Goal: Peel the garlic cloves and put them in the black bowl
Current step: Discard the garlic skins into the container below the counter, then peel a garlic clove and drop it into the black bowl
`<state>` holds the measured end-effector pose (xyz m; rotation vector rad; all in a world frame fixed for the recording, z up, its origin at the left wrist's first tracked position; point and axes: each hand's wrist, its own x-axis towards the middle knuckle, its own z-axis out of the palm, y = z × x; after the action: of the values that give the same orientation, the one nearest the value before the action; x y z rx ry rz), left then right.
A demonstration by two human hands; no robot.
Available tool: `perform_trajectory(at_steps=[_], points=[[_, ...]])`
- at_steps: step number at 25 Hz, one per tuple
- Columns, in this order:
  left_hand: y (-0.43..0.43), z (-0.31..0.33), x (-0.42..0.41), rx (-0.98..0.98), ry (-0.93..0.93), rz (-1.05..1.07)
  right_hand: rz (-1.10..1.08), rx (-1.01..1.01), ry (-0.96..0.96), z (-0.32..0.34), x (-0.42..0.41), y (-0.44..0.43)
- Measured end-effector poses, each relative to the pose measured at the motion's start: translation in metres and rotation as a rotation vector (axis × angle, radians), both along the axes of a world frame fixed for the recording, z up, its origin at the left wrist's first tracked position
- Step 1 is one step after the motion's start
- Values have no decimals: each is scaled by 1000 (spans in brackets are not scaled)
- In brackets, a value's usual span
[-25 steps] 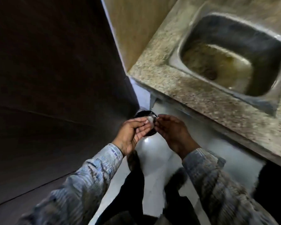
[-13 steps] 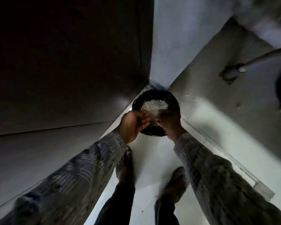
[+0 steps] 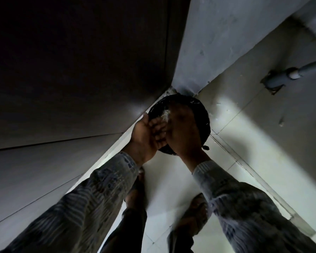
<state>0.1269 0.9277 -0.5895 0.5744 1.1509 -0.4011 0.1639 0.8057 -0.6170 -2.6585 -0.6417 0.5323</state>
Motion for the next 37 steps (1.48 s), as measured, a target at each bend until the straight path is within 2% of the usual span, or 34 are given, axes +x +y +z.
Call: perform_trajectory(at_steps=[2, 4, 5, 6, 8, 9, 10, 12, 13, 14, 15, 16, 17, 18, 19, 20, 23, 27, 32, 37], points=[[1, 5, 2, -46, -24, -11, 274, -71, 21, -8, -3, -9], [-2, 8, 10, -53, -26, -31, 21, -194, 77, -15, -1, -25], [-3, 9, 13, -55, -33, -40, -118, -141, 29, -12, 1, -27], [-3, 8, 15, -58, -42, -43, -86, -57, -66, -10, 0, -27], [-4, 8, 18, -63, -49, -40, 308, -9, -93, -14, -5, -33], [-6, 9, 18, -46, -41, -42, 405, -39, -65, -15, -4, -33], [-8, 8, 17, -14, -23, -46, 343, -65, -47, -12, -2, -30], [-10, 6, 13, 27, -13, -16, 10, 18, -64, -1, 3, -15], [-9, 6, 12, 28, -25, 37, 18, 118, -147, 7, 0, -8], [-9, 6, 12, 1, -53, 106, 179, 199, -209, 13, -2, -3], [-9, 8, 15, -15, -68, 157, 367, 169, -179, 15, -3, -4], [-10, 11, 15, -2, -65, 156, 471, 57, -71, 8, -1, -11], [-10, 15, 17, 28, -56, 104, 435, -110, 42, -6, 6, -19], [-9, 16, 19, 70, -55, 33, 300, -240, 106, -15, 13, -25], [-7, 16, 19, 97, -65, -11, 198, -287, 145, -20, 19, -29], [-5, 16, 20, 119, -64, -41, 143, -272, 151, -17, 21, -30], [-3, 25, 17, 162, -32, -101, 66, -48, 149, 10, 21, -29], [-6, 69, 18, 171, -35, -130, -183, 205, 158, 74, 24, -37], [-11, 115, 17, 184, -53, -155, -259, 243, 199, 135, 25, -45], [-31, 214, 6, 433, -113, -253, -162, 222, 210, 230, 14, -66]])
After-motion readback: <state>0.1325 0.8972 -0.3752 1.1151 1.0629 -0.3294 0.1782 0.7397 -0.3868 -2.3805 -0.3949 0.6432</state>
